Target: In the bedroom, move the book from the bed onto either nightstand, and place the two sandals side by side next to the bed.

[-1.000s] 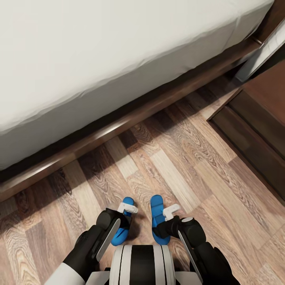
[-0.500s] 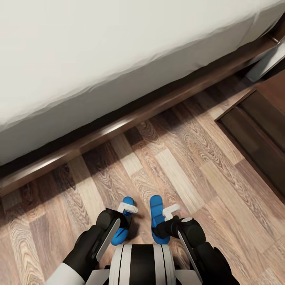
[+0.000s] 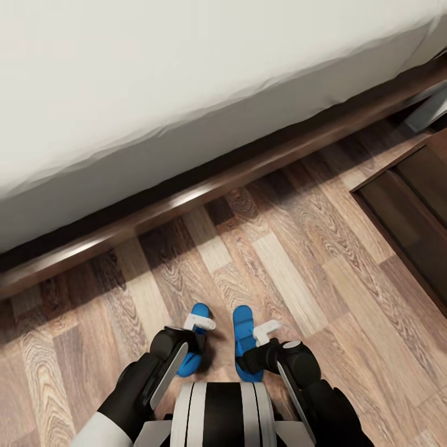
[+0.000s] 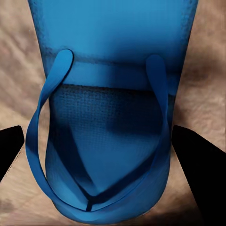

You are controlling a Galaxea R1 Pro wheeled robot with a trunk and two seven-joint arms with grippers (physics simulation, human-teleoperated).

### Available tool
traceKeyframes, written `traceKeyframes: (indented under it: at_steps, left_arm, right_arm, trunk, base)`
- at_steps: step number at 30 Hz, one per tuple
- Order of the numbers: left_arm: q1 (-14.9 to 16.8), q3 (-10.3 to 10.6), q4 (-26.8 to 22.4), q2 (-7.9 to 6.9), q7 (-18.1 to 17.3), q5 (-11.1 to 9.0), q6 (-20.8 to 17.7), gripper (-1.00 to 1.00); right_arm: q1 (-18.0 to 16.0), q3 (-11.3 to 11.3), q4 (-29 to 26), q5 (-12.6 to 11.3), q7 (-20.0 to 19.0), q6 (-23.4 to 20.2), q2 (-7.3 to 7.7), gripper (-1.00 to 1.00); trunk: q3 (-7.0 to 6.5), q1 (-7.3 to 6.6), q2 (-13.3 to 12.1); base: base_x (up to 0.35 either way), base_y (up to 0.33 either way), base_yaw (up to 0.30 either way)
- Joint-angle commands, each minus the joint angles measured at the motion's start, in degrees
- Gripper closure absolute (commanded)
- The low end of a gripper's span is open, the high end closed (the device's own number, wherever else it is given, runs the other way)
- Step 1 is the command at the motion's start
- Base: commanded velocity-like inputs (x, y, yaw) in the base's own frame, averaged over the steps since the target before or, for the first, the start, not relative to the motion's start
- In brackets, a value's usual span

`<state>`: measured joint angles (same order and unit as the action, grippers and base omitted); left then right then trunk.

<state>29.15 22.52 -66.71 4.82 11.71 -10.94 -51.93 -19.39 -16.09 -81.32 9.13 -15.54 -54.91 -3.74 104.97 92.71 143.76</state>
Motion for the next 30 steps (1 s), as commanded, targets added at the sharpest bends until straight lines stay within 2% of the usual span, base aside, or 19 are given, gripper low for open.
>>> traceKeyframes:
  at_steps: [1,11,16,20,30]
  left_arm:
    - [0.03,0.08,0.01,-0.03,0.54,-0.63,0.14,1.00]
    - [0.03,-0.08,-0.42,-0.23,0.42,-0.66,0.69,1.00]
    - [0.03,-0.03,-1.02,-0.22,0.34,-0.82,0.69,1.00]
    - [0.03,0.05,-1.12,-0.17,0.33,-0.99,0.69,1.00]
    - [0.03,0.07,-1.21,-0.05,0.39,-1.09,0.74,1.00]
  right_arm:
    - [-0.02,0.01,-0.06,0.66,-0.46,-0.19,-0.22,1.00]
    - [-0.03,-0.87,-0.23,0.69,-0.38,1.33,-1.50,1.00]
    - [-0.03,-1.19,-1.90,0.83,0.06,2.10,-1.55,1.00]
    - [-0.04,-1.23,-3.00,0.43,3.10,3.32,-1.54,1.00]
    - [-0.04,-1.36,-3.22,0.13,3.97,3.63,-1.53,1.00]
  trunk:
    - [0.03,-0.01,0.01]
    - [0.03,-0.01,0.01]
    - [0.03,-0.01,0.01]
    - [0.03,-0.01,0.01]
    - [0.03,-0.01,0.01]
  base:
    - [0.000,0.000,0.130]
    - [0.000,0.000,0.130]
    - [0.000,0.000,0.131]
    - [0.000,0.000,0.134]
    - [0.000,0.000,0.134]
